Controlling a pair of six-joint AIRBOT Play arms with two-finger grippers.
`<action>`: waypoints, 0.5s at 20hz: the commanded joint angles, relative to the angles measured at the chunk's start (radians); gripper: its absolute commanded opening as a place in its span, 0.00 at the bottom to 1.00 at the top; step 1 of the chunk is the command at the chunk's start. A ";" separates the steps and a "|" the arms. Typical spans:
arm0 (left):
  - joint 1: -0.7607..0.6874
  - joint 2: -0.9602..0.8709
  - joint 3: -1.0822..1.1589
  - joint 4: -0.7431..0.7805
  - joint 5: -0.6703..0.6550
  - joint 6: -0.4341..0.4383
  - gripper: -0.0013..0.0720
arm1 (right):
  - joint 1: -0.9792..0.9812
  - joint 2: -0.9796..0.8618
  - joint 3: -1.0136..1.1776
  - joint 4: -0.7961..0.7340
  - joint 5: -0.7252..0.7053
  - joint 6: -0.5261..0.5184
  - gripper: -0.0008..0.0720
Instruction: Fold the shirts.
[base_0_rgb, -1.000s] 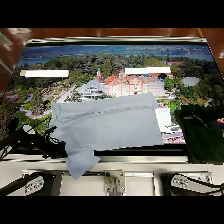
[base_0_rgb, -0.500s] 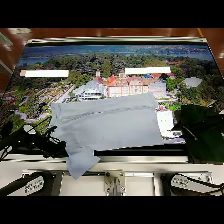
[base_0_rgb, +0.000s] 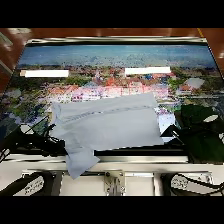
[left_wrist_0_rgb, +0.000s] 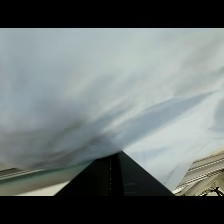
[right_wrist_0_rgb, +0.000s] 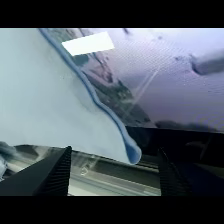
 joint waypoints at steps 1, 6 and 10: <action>0.000 0.030 0.001 0.000 -0.001 0.000 0.07 | 0.064 -0.001 -0.016 0.006 -0.063 0.029 0.83; 0.000 0.046 0.006 0.000 0.002 0.000 0.07 | 0.125 -0.001 -0.016 0.007 -0.065 0.051 0.78; 0.000 0.058 0.040 0.000 0.000 0.000 0.07 | 0.164 0.000 -0.007 0.024 -0.069 0.014 0.12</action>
